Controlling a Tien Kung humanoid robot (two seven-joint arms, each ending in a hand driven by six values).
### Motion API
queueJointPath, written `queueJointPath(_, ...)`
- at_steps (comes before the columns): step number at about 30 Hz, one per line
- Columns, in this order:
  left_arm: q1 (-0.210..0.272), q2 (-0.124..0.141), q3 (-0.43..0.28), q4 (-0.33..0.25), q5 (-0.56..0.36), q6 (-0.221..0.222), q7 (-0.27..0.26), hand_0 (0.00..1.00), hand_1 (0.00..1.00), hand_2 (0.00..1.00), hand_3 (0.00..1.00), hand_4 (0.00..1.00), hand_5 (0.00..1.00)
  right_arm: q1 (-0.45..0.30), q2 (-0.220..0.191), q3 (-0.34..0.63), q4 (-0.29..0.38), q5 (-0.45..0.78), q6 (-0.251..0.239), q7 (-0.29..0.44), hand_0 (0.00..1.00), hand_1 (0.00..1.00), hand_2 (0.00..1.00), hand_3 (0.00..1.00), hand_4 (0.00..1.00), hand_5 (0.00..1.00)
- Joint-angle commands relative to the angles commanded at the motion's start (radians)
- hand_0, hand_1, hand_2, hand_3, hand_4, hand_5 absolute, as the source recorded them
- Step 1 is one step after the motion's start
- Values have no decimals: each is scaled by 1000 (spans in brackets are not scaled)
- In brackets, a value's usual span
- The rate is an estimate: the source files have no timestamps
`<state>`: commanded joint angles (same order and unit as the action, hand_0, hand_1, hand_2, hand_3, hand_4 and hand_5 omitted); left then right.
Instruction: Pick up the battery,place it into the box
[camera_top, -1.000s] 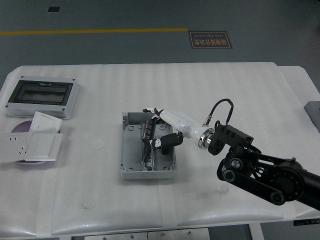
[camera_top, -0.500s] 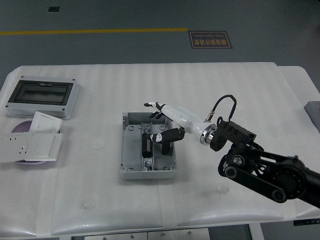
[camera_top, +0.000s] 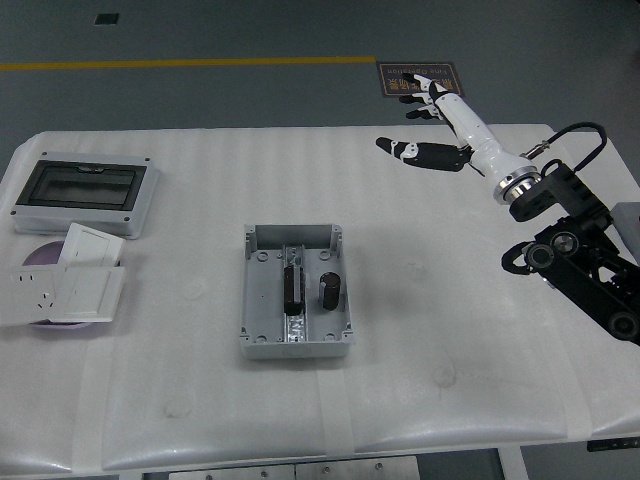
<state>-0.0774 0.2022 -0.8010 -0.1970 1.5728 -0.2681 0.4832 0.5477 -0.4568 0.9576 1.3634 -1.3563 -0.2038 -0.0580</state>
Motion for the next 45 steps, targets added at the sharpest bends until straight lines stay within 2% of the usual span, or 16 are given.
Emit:
queueJointPath(3, -2, -1, 0, 0, -1, 0, 1, 648, 583, 502, 574, 348, 2, -17, 1, 74, -43, 63, 22, 22, 799, 754, 830, 971, 889, 407)
queueJointPath(4, -2, 0, 0, 0, -1, -1, 1, 649, 583, 501, 575, 350, 2, -22, 2, 92, -54, 77, 29, 28, 754, 782, 920, 998, 887, 382)
queueJointPath(9, -7, 1, -5, -1, 7, -2, 1, 649, 583, 501, 575, 350, 2, -61, 7, 197, -99, 147, 53, 67, 754, 782, 920, 998, 887, 382)
queueJointPath(10, -8, 2, -5, -1, 7, -2, 1, 649, 584, 503, 576, 353, 2, -71, 7, 217, -102, 160, 55, 75, 873, 977, 998, 998, 936, 381)
queueJointPath(15, -10, 3, -10, -1, 14, -4, 2, 649, 584, 503, 576, 353, 2, -134, 8, 306, -104, 249, 70, 121, 873, 977, 998, 998, 936, 381)
queueJointPath(16, -9, 3, -12, -1, 15, -4, 3, 649, 585, 502, 575, 355, 2, -146, 8, 319, -102, 268, 73, 131, 994, 998, 998, 998, 982, 446)
queueJointPath(21, -8, 6, -17, -1, 23, -5, 3, 649, 585, 502, 575, 355, 2, -198, 10, 365, -99, 374, 92, 179, 994, 998, 998, 998, 982, 446)
queueJointPath(22, -7, 6, -18, -1, 24, -6, 3, 649, 585, 502, 575, 357, 2, -208, 12, 373, -98, 398, 96, 189, 998, 998, 998, 998, 998, 577)
queueJointPath(27, -5, 8, -23, -1, 31, -7, 4, 649, 585, 502, 575, 357, 2, -251, 23, 407, -95, 516, 113, 234, 998, 998, 998, 998, 998, 577)
queueJointPath(28, -4, 9, -24, -1, 32, -7, 4, 649, 586, 503, 575, 361, 2, -258, 25, 412, -94, 541, 115, 242, 998, 998, 998, 998, 998, 674)
queueJointPath(33, -1, 13, -30, -1, 36, -9, 5, 649, 586, 503, 575, 361, 2, -288, 28, 431, -84, 634, 121, 264, 998, 998, 998, 998, 998, 674)
queueJointPath(34, 1, 14, -29, -1, 32, -8, 6, 649, 587, 502, 575, 365, 2, -294, 29, 436, -81, 647, 123, 268, 998, 998, 998, 998, 998, 880)
queueJointPath(39, 7, 15, -28, -1, 24, -4, 6, 649, 587, 502, 575, 365, 2, -316, 31, 457, -78, 688, 133, 282, 998, 998, 998, 998, 998, 880)
queueJointPath(40, 8, 15, -28, -1, 24, -4, 6, 649, 590, 506, 579, 387, 2, -320, 31, 460, -77, 692, 135, 283, 998, 998, 998, 998, 998, 917)
queueJointPath(45, 11, 8, -20, 0, 5, 0, 7, 649, 590, 506, 579, 387, 2, -343, 31, 484, -41, 698, 136, 284, 998, 998, 998, 998, 998, 917)
